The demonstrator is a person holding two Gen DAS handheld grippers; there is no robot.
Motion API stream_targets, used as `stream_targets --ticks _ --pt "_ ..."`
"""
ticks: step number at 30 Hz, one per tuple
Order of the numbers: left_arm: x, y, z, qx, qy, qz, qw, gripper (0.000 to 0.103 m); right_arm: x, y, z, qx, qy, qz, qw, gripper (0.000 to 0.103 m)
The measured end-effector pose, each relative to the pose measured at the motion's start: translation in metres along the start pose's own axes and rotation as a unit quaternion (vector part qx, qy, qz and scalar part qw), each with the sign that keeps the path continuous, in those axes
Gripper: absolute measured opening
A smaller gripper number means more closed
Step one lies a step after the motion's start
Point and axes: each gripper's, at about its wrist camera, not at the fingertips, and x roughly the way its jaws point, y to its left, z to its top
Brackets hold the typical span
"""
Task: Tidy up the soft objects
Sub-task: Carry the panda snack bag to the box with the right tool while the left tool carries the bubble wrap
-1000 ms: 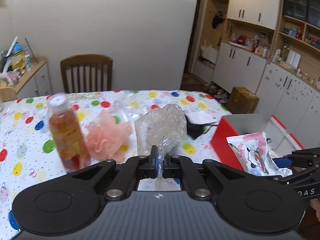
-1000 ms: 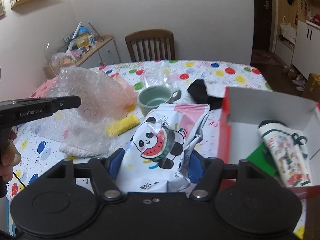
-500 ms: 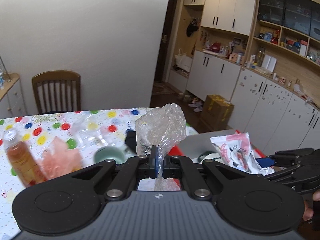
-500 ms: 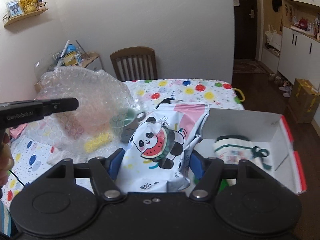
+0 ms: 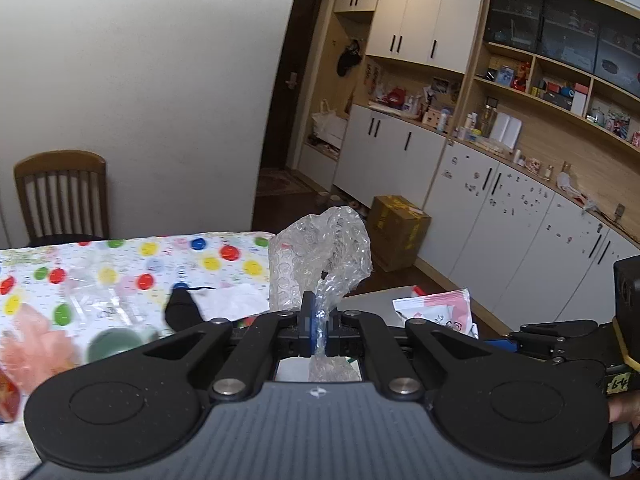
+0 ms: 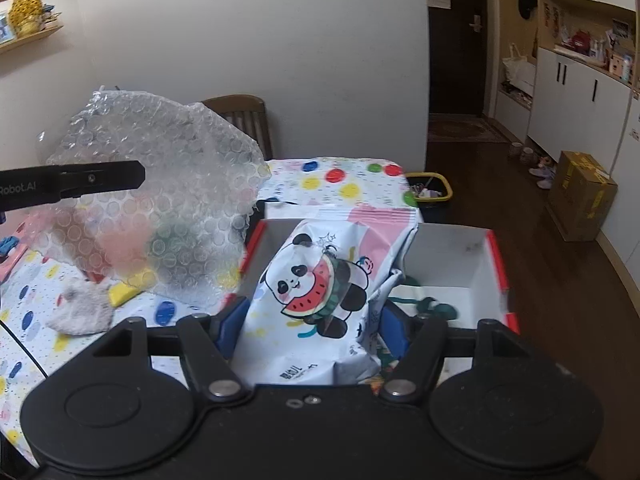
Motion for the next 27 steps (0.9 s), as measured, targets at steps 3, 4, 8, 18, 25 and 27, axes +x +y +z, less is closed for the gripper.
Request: stream_targets --ticks 3,4,8,18,25,27 --pt "0.016 -0.01 0.001 -0.002 0.006 -0.011 0.9999 0.003 0.004 -0.018 0.001 0.001 0.004 -0.009 1.0 0.067" --pt "0.021 -0.015 0.001 -0.002 0.008 -0.013 0.9999 0.003 0.006 -0.024 0.001 0.001 0.006 -0.011 1.0 0.067" --pt "0.045 -0.028 -0.002 -0.011 0.026 -0.024 0.9993 0.003 0.012 -0.044 -0.001 0.002 0.014 -0.018 1.0 0.067" --pt "0.104 -0.045 -0.017 -0.044 0.075 -0.067 0.994 0.003 0.036 -0.084 -0.007 -0.013 0.047 -0.026 0.998 0.067" --pt "0.138 -0.046 -0.033 -0.043 0.105 -0.063 0.9915 0.003 0.063 -0.086 -0.014 -0.045 0.072 -0.023 0.996 0.067" --pt "0.146 -0.044 -0.039 -0.042 0.113 -0.061 0.9909 0.003 0.07 -0.085 -0.015 -0.054 0.078 -0.021 0.995 0.067"
